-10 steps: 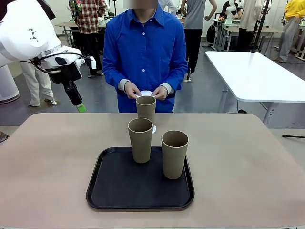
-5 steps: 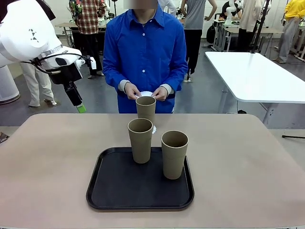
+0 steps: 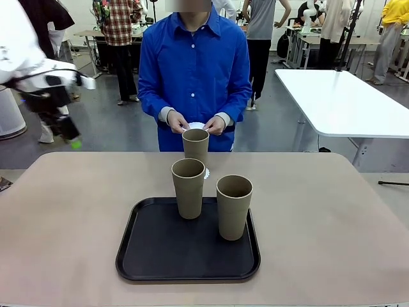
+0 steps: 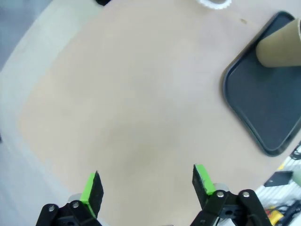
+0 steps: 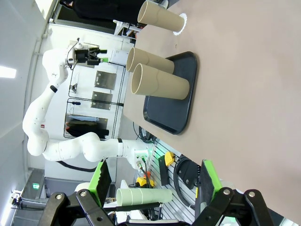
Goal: Place coasters on the table and set cups on them.
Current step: Take one Reusable plastic cup from the Flat Tray and place it on a coaster set by the human.
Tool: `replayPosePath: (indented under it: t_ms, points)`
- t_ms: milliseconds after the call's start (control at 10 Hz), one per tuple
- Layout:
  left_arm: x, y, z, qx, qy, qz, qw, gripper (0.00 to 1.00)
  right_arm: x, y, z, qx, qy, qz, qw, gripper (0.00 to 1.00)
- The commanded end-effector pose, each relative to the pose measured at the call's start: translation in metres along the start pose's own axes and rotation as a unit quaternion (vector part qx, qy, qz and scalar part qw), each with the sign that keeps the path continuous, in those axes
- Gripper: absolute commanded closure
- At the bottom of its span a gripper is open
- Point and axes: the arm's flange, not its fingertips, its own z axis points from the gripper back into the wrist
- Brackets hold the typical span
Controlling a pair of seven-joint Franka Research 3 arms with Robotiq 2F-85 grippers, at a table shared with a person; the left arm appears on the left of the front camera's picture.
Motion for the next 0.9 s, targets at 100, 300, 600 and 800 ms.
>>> replayPosePath:
  t_ms: [100, 300, 600, 800]
  points:
    - [-0.084, 0.025, 0.013, -0.076, -0.012, 0.116, 0.99, 0.0, 0.001, 0.0, 0.001, 0.008, -0.006, 0.006, 1.0, 0.0]
    - [-0.113, 0.035, 0.012, -0.081, 0.021, 0.143, 0.986, 0.0, 0.001, 0.0, 0.001, 0.008, -0.006, 0.006, 1.0, 0.0]
    - [-0.13, 0.024, -0.004, -0.071, 0.018, 0.16, 0.984, 0.0, 0.001, 0.0, 0.001, 0.008, -0.006, 0.006, 1.0, 0.0]
    - [-0.132, 0.038, 0.003, -0.091, 0.026, 0.152, 0.984, 0.0, 0.001, 0.0, 0.001, 0.008, -0.006, 0.006, 1.0, 0.0]
